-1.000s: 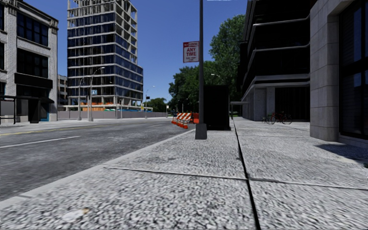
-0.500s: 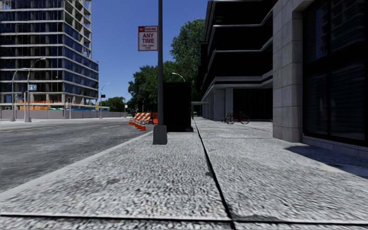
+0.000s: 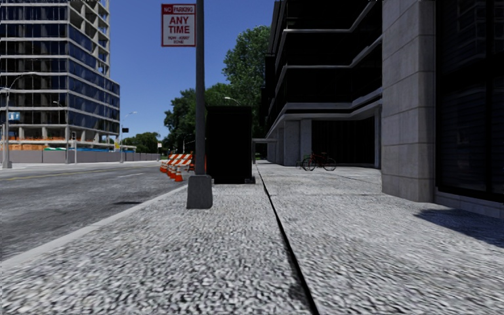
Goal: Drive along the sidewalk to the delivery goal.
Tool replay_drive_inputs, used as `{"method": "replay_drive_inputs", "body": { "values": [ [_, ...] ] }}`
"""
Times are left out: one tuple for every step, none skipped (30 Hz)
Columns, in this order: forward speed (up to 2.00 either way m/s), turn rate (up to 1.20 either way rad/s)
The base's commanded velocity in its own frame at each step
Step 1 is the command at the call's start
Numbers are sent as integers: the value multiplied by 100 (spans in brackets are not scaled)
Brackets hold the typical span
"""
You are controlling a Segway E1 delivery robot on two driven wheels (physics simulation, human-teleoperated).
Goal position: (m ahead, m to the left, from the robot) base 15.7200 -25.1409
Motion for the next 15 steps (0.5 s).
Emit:
{"method": "replay_drive_inputs", "body": {
  "values": [
    [200,-48],
    [200,-48],
    [200,-48],
    [200,-48],
    [200,-48],
    [200,-48],
    [200,-48],
    [200,-48],
    [200,-48],
    [200,-48],
    [200,-48],
    [200,-48],
    [200,-41],
    [200,0],
    [200,0]
  ]
}}
